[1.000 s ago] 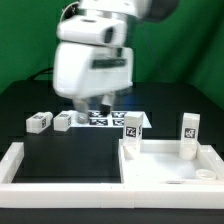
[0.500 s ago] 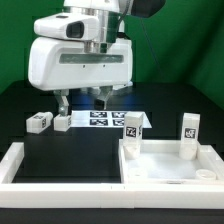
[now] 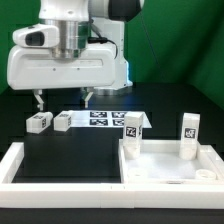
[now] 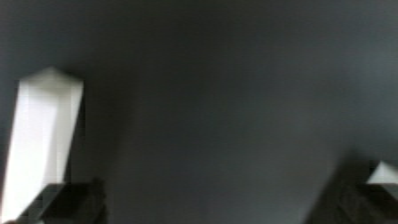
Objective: Assemble square table
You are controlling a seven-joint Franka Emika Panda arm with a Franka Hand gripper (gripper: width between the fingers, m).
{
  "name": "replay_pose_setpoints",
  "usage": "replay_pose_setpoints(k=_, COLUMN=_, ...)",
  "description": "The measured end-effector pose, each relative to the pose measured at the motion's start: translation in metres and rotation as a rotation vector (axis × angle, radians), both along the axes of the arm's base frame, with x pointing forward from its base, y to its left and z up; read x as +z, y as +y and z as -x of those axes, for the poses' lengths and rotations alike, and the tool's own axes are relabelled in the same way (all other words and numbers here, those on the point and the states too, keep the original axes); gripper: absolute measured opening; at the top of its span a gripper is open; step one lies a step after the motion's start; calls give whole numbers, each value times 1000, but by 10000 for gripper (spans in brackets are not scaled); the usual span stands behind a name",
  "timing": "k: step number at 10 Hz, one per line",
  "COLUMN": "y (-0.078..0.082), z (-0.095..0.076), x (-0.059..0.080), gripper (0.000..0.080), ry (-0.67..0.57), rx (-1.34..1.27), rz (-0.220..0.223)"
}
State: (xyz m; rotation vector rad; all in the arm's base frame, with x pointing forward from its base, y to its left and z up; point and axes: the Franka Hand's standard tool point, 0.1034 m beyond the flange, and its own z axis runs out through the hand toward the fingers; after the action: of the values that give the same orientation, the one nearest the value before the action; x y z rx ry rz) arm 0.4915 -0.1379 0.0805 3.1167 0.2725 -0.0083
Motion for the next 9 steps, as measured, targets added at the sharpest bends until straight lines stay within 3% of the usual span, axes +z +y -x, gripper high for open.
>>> replay_pose_setpoints(k=1, y=1, z=9, x=-4, gripper=648, ry=26, rx=-93, rz=-17)
replay_pose_setpoints(k=2, y=3, z=2, x=-2, gripper=648, ry=14, rx=-132, rz=-14)
replay_pose_setpoints(k=6, y=5, z=5, x=-4, gripper=648, ry=37, rx=-183, rz=-22)
replay_pose_setpoints(k=8, y=-1, z=42, x=-4, gripper=648, ry=278, rx=-274, rz=-79)
replay_pose_setpoints(k=9, y=0, z=40, x=-2, gripper=648, ry=441, rx=-315, rz=-100)
